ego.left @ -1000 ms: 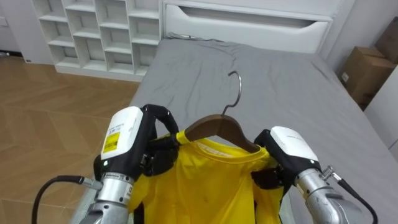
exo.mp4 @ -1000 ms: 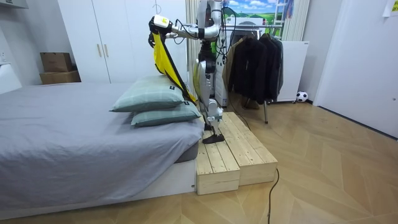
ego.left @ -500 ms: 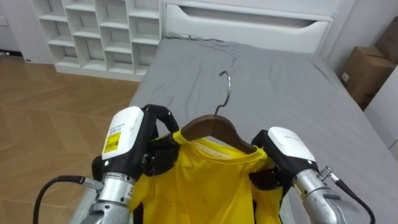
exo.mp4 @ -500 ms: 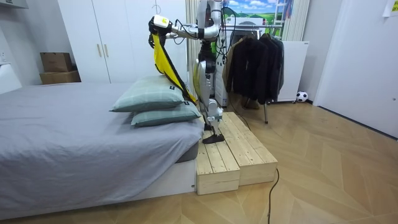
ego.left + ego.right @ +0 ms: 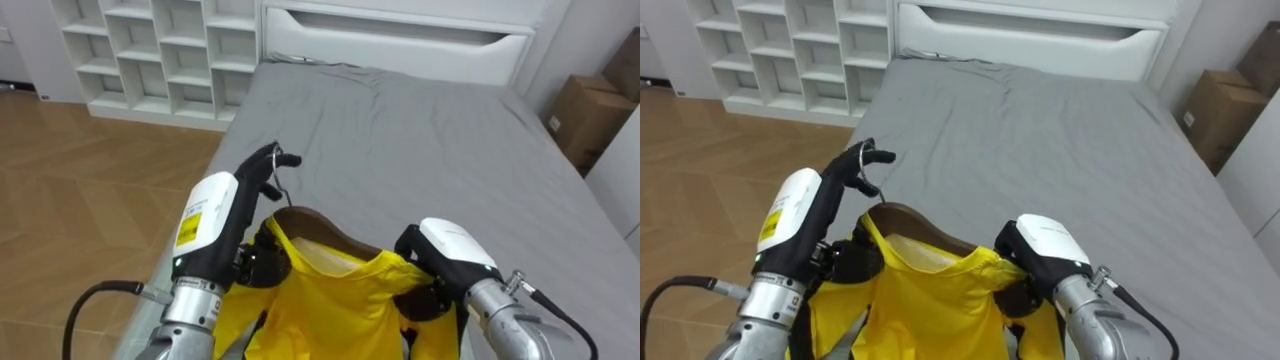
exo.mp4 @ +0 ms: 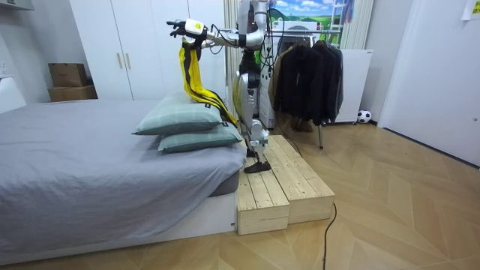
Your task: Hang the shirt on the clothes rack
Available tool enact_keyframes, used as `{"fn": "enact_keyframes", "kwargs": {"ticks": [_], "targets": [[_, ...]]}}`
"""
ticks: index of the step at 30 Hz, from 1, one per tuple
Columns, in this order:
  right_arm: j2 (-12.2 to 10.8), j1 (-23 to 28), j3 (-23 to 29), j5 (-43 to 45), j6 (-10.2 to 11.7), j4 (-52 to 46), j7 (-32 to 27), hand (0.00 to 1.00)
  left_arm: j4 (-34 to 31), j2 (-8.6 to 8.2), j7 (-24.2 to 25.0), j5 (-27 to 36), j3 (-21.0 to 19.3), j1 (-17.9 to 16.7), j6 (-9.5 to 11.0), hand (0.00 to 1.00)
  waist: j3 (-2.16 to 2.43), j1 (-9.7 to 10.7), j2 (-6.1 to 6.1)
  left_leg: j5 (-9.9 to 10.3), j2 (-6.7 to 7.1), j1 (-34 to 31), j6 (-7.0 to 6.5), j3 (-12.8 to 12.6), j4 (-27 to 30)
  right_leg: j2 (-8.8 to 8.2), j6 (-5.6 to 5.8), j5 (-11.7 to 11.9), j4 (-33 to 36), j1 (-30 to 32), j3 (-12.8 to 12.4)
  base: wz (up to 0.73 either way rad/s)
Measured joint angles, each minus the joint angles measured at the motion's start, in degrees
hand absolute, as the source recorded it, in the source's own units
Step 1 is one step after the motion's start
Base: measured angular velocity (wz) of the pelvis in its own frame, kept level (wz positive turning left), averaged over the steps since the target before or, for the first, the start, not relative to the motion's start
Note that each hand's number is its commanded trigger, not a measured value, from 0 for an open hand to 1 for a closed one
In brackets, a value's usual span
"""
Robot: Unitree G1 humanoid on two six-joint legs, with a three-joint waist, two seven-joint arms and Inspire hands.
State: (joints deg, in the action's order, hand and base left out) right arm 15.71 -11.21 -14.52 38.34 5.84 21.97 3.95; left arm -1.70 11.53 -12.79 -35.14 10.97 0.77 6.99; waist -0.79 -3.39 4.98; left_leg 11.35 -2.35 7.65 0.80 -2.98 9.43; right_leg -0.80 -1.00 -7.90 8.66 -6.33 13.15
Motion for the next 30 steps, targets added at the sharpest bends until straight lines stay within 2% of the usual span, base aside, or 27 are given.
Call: {"fn": "enact_keyframes", "kwargs": {"ticks": [4,10,15,18,24,30], "targets": [[-0.02,0.60,0.00,-1.22,0.01,1.62,0.00,1.00,1.64,0.11,0.00,3.35,0.18,-0.11,0.27,0.00,-0.18,0.00,-0.10,0.00,0.01,0.07,0.00,-0.02,0.00,0.01,0.05,-0.03,-0.07,-0.09,-0.05,0.00],[-0.01,1.65,0.00,-3.30,-0.44,2.45,0.11,1.00,1.85,0.68,-0.06,7.77,0.51,-0.19,0.26,0.00,-0.22,0.17,-0.18,0.00,0.01,0.06,0.00,-0.08,0.00,0.00,0.07,-0.04,-0.07,-0.08,-0.10,0.00],[-0.02,1.72,0.02,-5.83,-0.45,2.44,0.11,1.00,2.20,0.67,0.00,8.64,0.58,-0.20,0.23,0.00,-0.19,0.52,-0.24,0.00,0.04,0.10,0.00,-0.01,0.01,-0.06,0.07,-0.04,-0.06,-0.20,-0.01,0.01],[-0.02,1.72,0.20,-9.23,-0.47,2.45,0.50,1.00,2.43,0.71,0.11,8.61,0.59,-0.30,-0.10,0.00,-0.19,1.45,-0.25,0.00,0.08,-0.12,0.00,0.46,0.02,-0.20,0.08,-0.05,-0.06,-0.20,0.67,0.08],[-0.01,1.91,1.30,-13.57,-0.97,2.45,0.48,1.00,2.44,0.77,0.02,8.60,0.58,-0.96,-0.61,0.00,-0.01,3.03,-0.67,0.00,0.10,-0.07,0.00,0.83,0.20,-0.58,0.13,-0.09,-0.11,-0.53,1.29,0.04],[0.13,3.32,5.83,-16.11,-0.92,2.50,-0.99,1.00,2.44,0.85,-0.27,8.56,0.47,-1.54,-0.68,0.00,0.40,3.15,-1.39,0.00,0.12,0.56,0.00,0.72,0.17,-0.60,0.13,-0.09,0.01,-0.69,1.05,-0.01]]}}
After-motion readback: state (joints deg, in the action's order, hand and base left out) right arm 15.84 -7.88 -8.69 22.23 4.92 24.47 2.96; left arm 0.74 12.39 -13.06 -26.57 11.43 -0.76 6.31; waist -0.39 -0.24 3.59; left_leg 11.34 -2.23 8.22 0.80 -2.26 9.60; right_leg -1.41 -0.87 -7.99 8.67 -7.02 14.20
